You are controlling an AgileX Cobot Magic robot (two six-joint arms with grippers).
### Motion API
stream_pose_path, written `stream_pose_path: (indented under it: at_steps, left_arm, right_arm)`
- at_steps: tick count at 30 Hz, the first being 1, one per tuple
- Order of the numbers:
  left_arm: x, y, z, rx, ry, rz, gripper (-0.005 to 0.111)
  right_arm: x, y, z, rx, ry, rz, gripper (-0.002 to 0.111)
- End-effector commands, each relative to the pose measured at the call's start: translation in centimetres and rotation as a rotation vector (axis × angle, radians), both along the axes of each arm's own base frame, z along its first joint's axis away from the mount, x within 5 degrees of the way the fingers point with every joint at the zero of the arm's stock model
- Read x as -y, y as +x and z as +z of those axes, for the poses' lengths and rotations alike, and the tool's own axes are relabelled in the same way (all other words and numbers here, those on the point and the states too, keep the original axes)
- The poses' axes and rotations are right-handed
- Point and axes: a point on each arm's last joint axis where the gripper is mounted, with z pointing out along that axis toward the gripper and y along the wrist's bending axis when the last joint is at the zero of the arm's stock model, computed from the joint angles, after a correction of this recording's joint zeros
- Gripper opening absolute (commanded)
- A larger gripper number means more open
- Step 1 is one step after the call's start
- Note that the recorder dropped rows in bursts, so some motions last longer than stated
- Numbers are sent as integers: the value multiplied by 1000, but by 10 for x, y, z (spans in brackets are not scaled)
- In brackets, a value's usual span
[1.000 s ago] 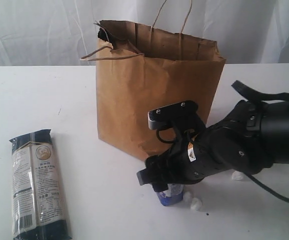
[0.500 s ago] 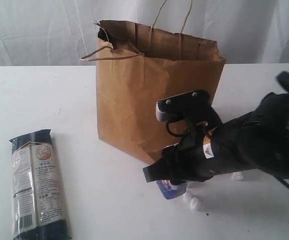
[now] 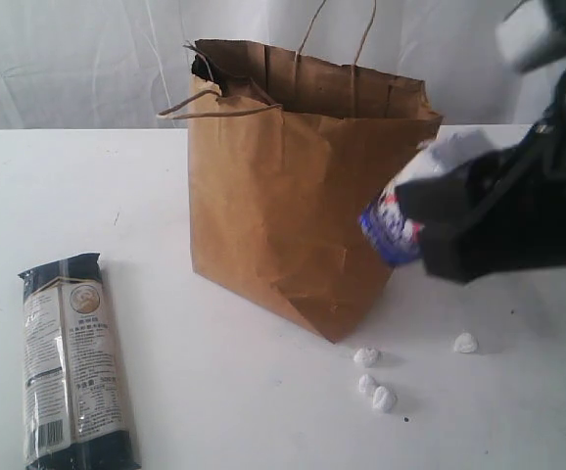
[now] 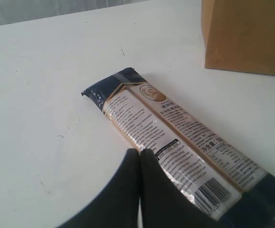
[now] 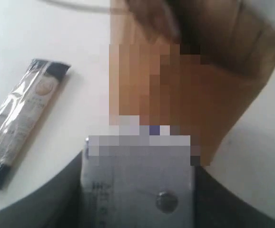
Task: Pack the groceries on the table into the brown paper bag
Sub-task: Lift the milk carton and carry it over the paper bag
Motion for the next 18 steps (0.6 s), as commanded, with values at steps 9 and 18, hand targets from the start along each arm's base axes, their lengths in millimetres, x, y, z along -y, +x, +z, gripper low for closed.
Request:
stream_pose_path:
  at_steps: [9,18]
  left_arm:
    - [0,0,-1,0,-3,0,0]
    - [0,0,-1,0,-3,0,0]
  right_arm:
    - [-25,67,76,267,-86,-113,0]
    - [-49,132,48,177,-176,-140,0]
